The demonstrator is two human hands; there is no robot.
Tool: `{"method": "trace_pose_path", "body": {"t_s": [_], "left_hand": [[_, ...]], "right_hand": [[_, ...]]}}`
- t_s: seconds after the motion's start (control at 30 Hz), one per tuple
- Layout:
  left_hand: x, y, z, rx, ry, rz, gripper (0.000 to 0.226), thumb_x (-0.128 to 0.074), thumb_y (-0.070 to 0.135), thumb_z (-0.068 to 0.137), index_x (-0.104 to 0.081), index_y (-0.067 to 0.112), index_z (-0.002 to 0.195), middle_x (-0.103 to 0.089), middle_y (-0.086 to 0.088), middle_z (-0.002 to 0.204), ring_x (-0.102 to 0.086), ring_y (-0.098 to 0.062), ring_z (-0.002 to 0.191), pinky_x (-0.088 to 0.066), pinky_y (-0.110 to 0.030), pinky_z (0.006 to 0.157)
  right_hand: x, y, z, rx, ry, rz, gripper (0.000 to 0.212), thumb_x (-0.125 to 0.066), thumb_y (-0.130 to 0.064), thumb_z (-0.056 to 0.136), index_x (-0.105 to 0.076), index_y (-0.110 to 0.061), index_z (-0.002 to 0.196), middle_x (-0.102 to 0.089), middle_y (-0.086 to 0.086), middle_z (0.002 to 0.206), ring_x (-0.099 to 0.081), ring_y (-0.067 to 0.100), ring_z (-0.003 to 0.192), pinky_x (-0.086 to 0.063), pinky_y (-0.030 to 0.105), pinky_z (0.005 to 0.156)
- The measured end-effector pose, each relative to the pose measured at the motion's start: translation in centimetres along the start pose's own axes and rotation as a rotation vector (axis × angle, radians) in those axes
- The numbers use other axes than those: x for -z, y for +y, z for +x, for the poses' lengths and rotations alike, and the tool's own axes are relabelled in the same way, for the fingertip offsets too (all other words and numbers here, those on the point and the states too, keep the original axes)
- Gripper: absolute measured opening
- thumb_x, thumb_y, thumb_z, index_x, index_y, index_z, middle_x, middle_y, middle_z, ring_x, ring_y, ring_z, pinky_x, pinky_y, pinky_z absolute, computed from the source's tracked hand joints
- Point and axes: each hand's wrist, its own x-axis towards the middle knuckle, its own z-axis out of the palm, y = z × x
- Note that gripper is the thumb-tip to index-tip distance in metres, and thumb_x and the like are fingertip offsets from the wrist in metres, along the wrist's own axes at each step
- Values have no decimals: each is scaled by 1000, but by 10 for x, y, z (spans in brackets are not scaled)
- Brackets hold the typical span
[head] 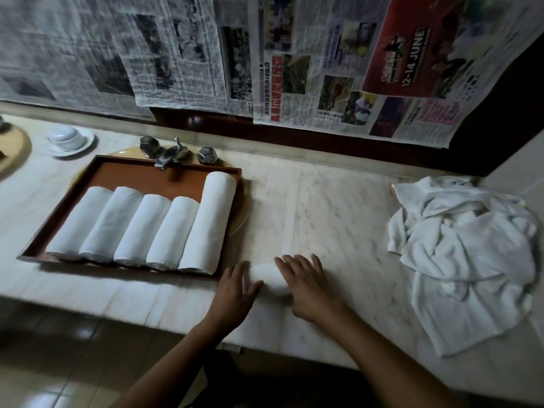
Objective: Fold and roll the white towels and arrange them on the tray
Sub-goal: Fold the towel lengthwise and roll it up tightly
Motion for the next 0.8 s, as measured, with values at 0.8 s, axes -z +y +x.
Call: {"method": "trace_pose_path", "body": {"t_s": [0.8], "left_hand": [[44,27,-20,434,-24,-1020,57,-87,47,77,-59,23,120,-65,-5,124,-67,-24,113,-64,-46,79]], "right_hand": [[17,-48,-32,-38,97,345,92,-69,-49,84,-16,-35,158,-42,-7,149,-43,18,130,-39,40,104]]}}
